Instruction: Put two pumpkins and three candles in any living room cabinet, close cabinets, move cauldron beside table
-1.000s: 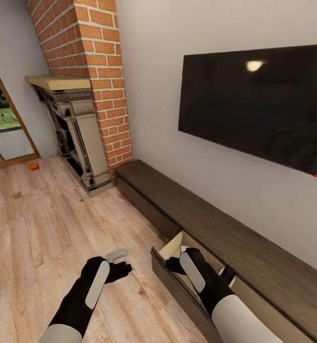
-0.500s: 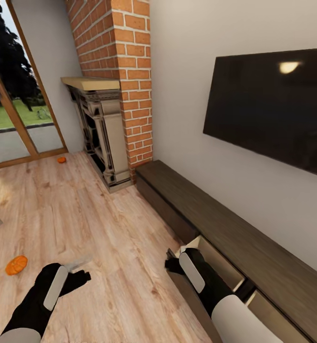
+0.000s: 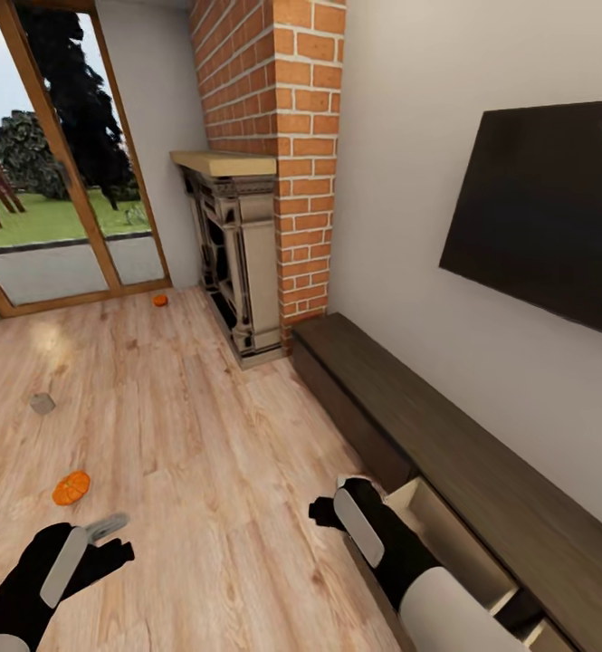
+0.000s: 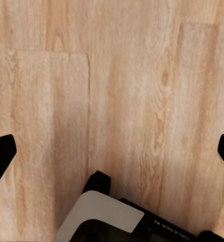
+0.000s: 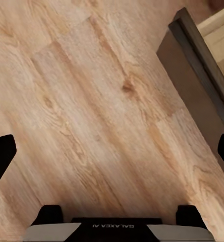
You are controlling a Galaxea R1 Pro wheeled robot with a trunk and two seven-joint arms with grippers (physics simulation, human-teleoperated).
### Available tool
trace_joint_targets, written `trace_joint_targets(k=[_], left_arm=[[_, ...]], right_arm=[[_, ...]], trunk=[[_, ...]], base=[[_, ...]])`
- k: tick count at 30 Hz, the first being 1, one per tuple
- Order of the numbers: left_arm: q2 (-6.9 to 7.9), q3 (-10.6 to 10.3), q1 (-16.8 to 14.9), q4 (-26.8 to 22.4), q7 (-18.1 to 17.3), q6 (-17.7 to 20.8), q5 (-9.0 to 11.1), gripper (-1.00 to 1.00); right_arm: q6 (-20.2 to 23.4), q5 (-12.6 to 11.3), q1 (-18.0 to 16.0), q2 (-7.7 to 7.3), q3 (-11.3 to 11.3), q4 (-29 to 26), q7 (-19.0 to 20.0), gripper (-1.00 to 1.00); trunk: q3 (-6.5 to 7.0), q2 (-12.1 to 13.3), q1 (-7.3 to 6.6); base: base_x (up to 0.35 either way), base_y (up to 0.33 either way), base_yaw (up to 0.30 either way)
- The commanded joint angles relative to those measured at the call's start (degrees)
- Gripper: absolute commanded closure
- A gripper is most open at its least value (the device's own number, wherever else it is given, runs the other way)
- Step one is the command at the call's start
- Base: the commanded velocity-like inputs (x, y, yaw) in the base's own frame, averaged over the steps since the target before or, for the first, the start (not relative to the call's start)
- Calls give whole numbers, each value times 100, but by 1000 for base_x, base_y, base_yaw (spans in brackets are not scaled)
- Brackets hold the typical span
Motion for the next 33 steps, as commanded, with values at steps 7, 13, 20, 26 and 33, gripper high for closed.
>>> trace_joint_targets(k=[7,13,20,26,33], left_arm=[[427,-2,101,142,-116,-226,29,-100],[674,-8,230,1573,-612,-1436,-33,-100],[776,-60,247,2229,-963,-2223,-45,-100],[747,-91,262,2615,-992,-2604,-60,-100],[735,-468,267,2930,-1001,-3080,-112,-100]], right_arm=[[-358,21,461,0,97,62,-5,-100],[-1009,10,982,0,420,127,8,-100],[-1636,2,1347,0,541,145,54,-100],[-1720,17,1401,0,551,233,62,-100],[-1963,36,1433,0,566,534,79,-100]], trunk=[[46,0,0],[86,0,0],[135,0,0],[178,0,0],[227,0,0]], base=[[328,91,232],[330,138,227],[324,149,211],[143,111,207],[103,9,212]])
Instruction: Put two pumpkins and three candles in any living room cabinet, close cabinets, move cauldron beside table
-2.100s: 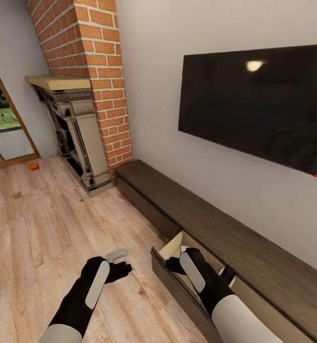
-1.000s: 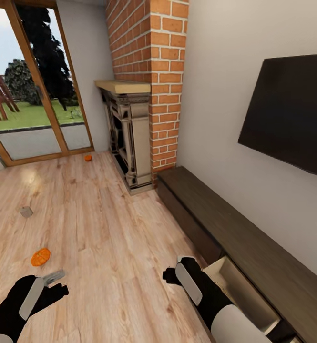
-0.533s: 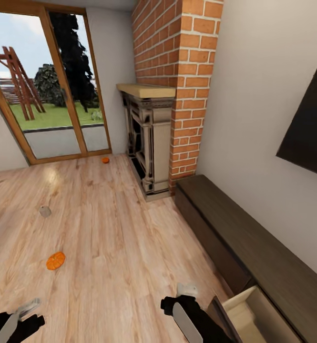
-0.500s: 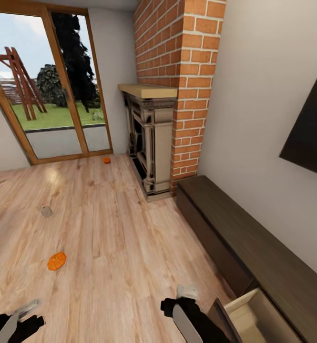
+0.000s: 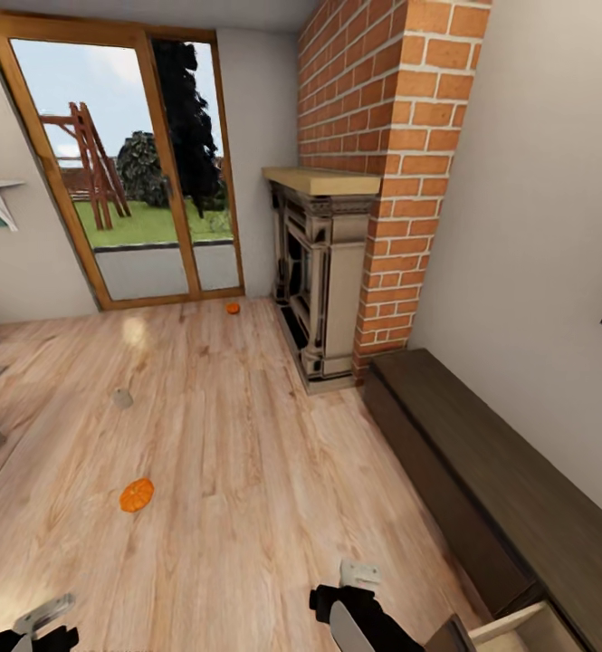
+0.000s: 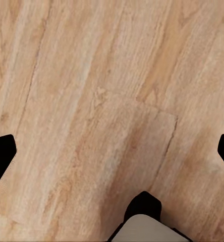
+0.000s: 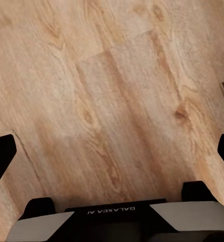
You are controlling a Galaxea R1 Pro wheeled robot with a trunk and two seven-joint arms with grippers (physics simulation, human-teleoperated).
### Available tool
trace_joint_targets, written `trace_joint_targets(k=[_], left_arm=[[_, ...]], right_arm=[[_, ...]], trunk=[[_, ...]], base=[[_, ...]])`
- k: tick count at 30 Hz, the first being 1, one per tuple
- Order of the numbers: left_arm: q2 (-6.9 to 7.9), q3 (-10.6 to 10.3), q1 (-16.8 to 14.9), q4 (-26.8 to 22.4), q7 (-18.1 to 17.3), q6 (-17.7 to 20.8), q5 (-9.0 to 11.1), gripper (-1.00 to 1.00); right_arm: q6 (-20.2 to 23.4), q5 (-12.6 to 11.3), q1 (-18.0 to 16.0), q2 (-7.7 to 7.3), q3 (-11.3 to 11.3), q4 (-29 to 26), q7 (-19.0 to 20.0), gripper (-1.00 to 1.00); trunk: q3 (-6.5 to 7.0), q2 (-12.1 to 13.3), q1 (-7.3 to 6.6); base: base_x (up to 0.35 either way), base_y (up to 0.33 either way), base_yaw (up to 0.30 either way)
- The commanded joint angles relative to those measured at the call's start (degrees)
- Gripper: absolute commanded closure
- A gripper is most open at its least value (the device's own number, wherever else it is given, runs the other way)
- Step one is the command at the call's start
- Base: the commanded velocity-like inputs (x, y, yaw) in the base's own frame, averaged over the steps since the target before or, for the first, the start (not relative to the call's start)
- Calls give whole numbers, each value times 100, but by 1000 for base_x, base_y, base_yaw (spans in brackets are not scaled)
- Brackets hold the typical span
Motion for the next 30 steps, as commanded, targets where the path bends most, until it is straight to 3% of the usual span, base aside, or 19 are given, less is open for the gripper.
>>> trace_joint_targets(k=[1,5,12,23,30], left_arm=[[0,-18,0,9,-1,-16,0,-100],[0,-43,-1,46,3,-61,4,-100],[-9,-56,0,194,-2,-466,10,-100],[-9,-56,0,222,-11,-515,11,-100],[-10,-56,0,230,0,-543,11,-100]], right_arm=[[-21,3,1,0,2,9,1,-100],[-108,1,1,0,-8,46,2,-100],[-483,-2,2,0,-4,205,5,-100],[-594,1,2,0,-4,248,3,-100],[-969,6,2,0,-4,511,2,-100]], trunk=[[7,0,0],[32,0,0],[42,0,0],[43,0,0],[76,0,0]], base=[[44,29,218],[-81,79,225],[-15,13,58],[-49,18,2],[253,1,84]])
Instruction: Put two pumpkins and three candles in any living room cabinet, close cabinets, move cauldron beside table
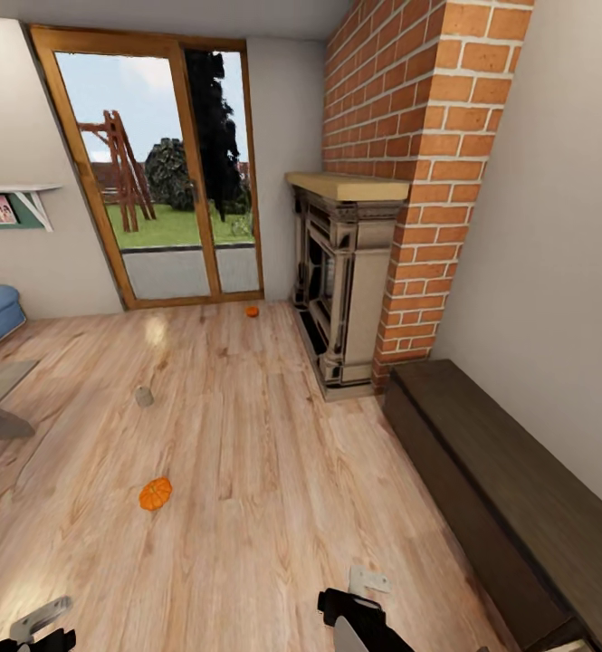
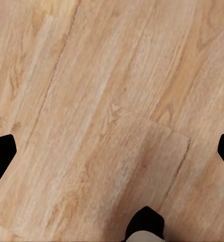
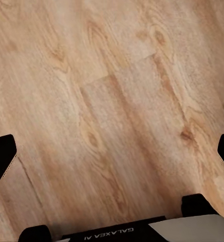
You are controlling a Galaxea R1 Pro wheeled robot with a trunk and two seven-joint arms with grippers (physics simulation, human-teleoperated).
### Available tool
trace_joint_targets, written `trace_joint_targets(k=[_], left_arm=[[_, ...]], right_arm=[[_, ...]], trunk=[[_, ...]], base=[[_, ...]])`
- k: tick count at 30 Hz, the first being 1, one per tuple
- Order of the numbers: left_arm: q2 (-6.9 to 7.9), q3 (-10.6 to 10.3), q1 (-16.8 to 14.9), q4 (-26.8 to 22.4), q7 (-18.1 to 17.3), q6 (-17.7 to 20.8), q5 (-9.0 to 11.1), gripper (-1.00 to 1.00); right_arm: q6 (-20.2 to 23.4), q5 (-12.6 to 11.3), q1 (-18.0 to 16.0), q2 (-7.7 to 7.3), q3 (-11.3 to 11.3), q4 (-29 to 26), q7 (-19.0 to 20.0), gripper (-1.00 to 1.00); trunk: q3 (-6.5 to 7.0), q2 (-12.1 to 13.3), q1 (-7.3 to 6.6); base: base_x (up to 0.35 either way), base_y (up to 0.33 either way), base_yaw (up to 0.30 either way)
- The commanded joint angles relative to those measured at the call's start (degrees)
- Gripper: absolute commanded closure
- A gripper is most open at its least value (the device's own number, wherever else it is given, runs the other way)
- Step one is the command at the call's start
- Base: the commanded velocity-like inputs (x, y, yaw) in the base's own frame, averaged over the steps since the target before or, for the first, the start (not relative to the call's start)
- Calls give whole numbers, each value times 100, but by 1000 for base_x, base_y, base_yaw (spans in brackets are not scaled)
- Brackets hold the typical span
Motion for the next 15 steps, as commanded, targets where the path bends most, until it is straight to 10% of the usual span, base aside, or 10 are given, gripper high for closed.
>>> trace_joint_targets(k=[1,15], left_arm=[[0,0,0,0,-1,-2,0,-100],[1,0,-1,30,-2,-63,-1,-100]], right_arm=[[-8,0,0,0,0,8,0,-100],[-36,4,0,0,76,38,-4,-100]], trunk=[[8,0,0],[121,0,0]], base=[[320,0,148],[326,77,177]])
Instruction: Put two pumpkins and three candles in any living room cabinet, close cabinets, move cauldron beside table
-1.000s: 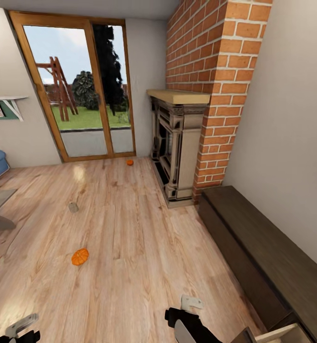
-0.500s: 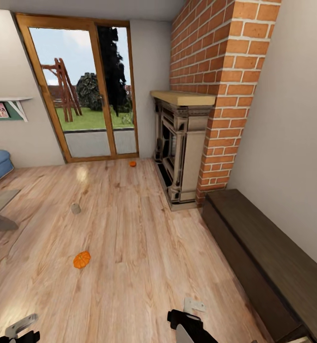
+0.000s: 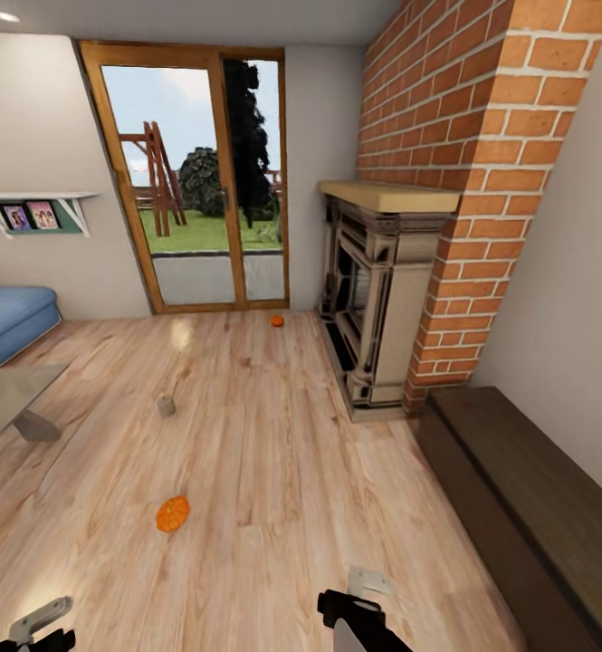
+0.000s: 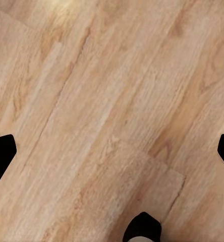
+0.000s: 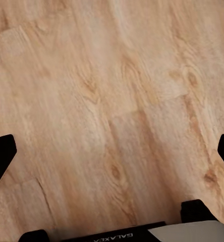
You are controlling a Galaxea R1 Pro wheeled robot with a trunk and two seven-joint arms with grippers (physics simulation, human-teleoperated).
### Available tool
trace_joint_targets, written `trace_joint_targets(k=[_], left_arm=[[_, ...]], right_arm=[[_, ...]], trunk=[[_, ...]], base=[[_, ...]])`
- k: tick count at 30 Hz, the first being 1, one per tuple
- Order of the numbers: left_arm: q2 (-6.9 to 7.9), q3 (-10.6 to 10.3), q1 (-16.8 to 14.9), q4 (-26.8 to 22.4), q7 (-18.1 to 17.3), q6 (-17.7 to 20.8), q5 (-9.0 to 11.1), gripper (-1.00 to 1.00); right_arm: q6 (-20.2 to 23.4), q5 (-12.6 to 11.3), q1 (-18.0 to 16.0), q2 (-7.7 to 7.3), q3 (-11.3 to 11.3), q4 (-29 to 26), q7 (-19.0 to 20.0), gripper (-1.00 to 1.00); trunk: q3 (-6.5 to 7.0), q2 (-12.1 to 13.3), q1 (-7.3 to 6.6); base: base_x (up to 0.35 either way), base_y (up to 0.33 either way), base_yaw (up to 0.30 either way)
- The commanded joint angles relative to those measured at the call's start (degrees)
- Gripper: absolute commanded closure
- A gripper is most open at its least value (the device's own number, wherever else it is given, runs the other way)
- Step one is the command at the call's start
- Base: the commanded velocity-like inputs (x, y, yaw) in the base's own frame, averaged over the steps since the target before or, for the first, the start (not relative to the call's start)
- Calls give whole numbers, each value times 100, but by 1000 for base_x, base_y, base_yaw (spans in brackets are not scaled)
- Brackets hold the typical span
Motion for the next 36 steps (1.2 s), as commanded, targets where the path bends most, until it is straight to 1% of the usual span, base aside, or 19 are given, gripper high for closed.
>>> trace_joint_targets(k=[1,4,9,36], left_arm=[[0,0,0,2,0,-25,0,-100],[-2,0,1,5,0,-62,1,-100],[-8,0,1,41,0,-88,-1,-100],[-42,0,0,112,8,-204,-8,-100]], right_arm=[[-3,-1,0,0,60,-1,-2,-100],[-29,-1,0,0,204,3,-4,-100],[-145,-2,0,0,267,3,-5,-100],[-178,-2,0,0,286,24,-5,-100]], trunk=[[7,0,0],[27,0,0],[42,0,0],[44,0,0]], base=[[322,121,210],[321,120,218],[324,74,110],[331,2,3]])
